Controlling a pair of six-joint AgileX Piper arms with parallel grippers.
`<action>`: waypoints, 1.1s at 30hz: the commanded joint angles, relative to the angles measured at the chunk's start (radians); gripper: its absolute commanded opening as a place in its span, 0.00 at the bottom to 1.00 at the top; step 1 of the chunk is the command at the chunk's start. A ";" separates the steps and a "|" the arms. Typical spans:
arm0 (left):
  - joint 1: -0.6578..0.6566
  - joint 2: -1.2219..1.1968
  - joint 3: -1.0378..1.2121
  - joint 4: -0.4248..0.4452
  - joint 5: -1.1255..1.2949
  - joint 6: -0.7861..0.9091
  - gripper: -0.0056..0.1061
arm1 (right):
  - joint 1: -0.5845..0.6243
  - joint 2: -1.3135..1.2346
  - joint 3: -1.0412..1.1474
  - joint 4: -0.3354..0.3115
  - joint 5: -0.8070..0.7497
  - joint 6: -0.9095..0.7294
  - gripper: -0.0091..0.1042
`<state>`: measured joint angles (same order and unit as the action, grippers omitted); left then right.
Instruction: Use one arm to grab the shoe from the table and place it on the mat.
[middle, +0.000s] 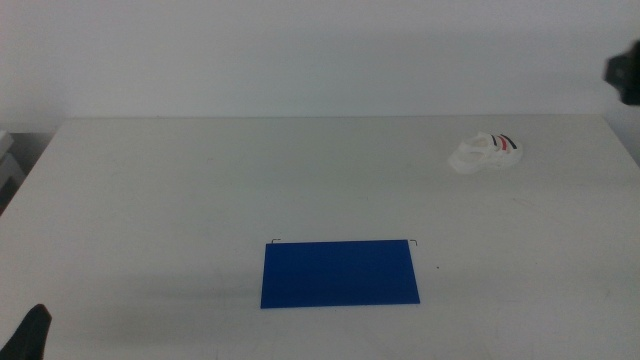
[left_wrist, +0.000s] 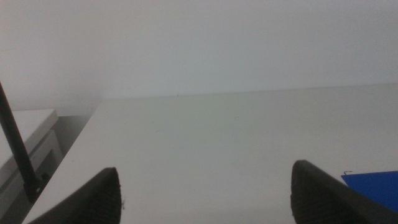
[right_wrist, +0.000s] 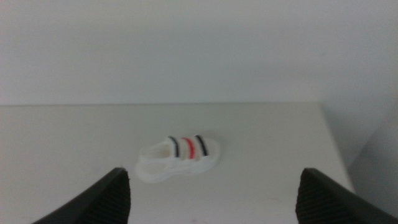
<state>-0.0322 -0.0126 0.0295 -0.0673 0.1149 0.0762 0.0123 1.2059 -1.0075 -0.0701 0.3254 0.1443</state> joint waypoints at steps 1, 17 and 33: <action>-0.005 -0.014 0.007 -0.010 -0.083 -0.005 0.89 | 0.023 0.065 -0.135 0.012 0.013 0.000 0.70; -0.005 -0.014 0.007 -0.010 -0.083 -0.005 0.89 | 0.076 0.629 -0.888 0.043 0.473 0.479 0.70; -0.005 -0.014 0.007 -0.010 -0.083 -0.005 0.89 | 0.076 0.761 -1.018 0.022 0.565 0.628 0.70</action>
<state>-0.0322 -0.0126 0.0295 -0.0673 0.1149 0.0762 0.0873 2.0262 -1.9884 -0.0227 0.9287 0.7742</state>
